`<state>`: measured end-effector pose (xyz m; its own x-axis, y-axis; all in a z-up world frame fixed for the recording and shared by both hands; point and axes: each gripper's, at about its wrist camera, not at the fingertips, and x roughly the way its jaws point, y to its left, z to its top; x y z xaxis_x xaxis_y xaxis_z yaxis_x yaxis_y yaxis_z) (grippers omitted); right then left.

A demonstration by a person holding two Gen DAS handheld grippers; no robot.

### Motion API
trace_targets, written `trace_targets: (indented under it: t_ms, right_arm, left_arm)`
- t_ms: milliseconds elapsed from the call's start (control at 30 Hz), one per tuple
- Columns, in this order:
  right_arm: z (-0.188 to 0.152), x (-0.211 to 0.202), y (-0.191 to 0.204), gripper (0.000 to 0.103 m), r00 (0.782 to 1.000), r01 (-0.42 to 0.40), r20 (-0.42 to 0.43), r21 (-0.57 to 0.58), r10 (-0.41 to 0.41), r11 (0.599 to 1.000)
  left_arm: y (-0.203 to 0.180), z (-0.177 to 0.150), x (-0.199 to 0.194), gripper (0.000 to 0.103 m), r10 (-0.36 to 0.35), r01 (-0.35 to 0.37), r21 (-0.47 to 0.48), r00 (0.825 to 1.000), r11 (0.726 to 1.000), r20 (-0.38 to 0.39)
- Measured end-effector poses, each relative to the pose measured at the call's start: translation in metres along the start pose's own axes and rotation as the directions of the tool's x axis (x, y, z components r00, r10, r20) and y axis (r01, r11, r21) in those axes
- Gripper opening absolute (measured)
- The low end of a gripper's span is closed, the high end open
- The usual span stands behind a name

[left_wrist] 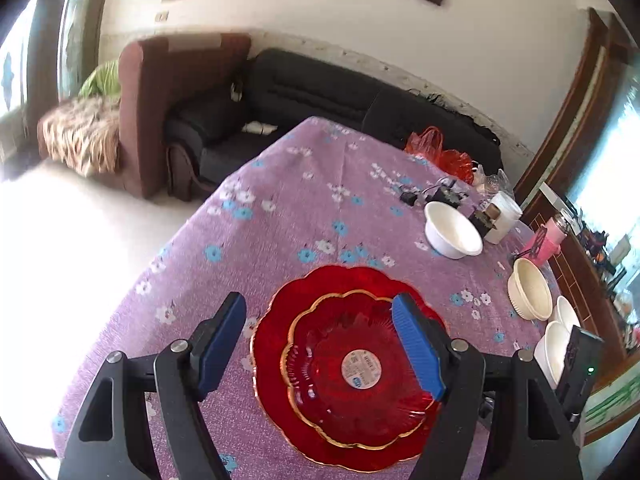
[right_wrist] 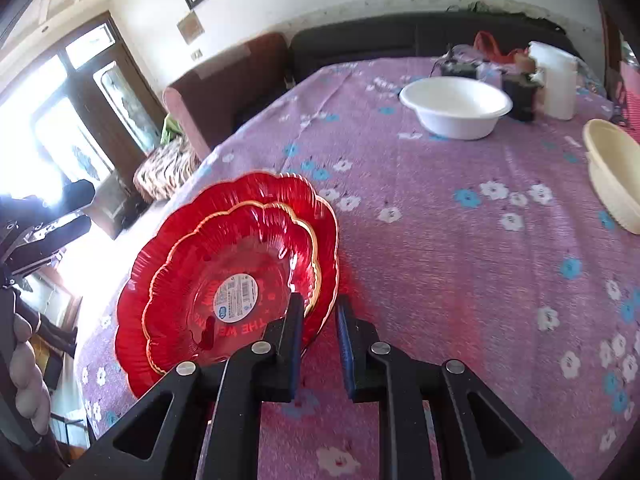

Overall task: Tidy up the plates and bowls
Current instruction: 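Open the right gripper and withdraw from the stacked red plates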

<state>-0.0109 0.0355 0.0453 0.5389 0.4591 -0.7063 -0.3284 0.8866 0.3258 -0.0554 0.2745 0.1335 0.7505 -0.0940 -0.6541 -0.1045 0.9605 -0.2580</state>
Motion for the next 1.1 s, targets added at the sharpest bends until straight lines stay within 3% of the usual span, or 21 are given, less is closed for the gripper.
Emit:
trace_targets:
  t_ms: [67,200,333,367,467,567,633,767,933,1100]
  right_arm:
    - [-0.004,-0.023,-0.007,0.023,0.998,0.001,0.057,0.02,-0.002,1.0]
    - [-0.016,-0.081,-0.027,0.038,0.984,0.021,0.175,0.074,-0.034,0.997]
    - [-0.037,-0.146,-0.062,0.061,0.952,0.096,0.278,0.132,-0.13,0.987]
    - [-0.042,-0.163,-0.079,0.062,0.941,0.122,0.295,0.167,-0.168,0.978]
    - [-0.064,-0.207,-0.127,0.062,0.902,0.213,0.314,0.276,-0.297,0.937]
    - [-0.085,-0.241,-0.179,0.062,0.86,0.303,0.279,0.395,-0.428,0.867]
    - [-0.097,-0.258,-0.21,0.062,0.844,0.323,0.25,0.47,-0.475,0.821]
    - [-0.109,-0.279,-0.248,0.062,0.823,0.338,0.229,0.538,-0.52,0.772]
    - [-0.102,-0.283,-0.265,0.062,0.817,0.335,0.232,0.554,-0.528,0.762]
    - [-0.088,-0.271,-0.255,0.062,0.832,0.325,0.248,0.508,-0.497,0.798]
  left_arm:
    - [-0.017,-0.001,-0.016,0.077,0.002,-0.004,0.046,0.998,0.999,0.056]
    - [-0.049,-0.005,-0.051,0.091,-0.009,-0.007,0.092,0.985,0.996,0.172]
    - [-0.083,-0.016,-0.08,0.103,-0.014,-0.023,0.134,0.963,0.991,0.27]
    - [-0.089,-0.019,-0.083,0.103,-0.025,-0.015,0.145,0.962,0.989,0.274]
    - [-0.109,-0.03,-0.084,0.103,-0.081,0.035,0.186,0.967,0.982,0.242]
    - [-0.129,-0.042,-0.078,0.103,-0.127,0.083,0.223,0.974,0.971,0.19]
    - [-0.139,-0.049,-0.073,0.103,-0.134,0.091,0.241,0.976,0.966,0.169]
    - [-0.151,-0.06,-0.063,0.103,-0.141,0.106,0.259,0.982,0.96,0.123]
    - [-0.157,-0.07,-0.053,0.103,-0.117,0.088,0.273,0.989,0.958,0.09]
    - [-0.15,-0.068,-0.04,0.103,-0.095,0.076,0.251,0.993,0.965,0.064]
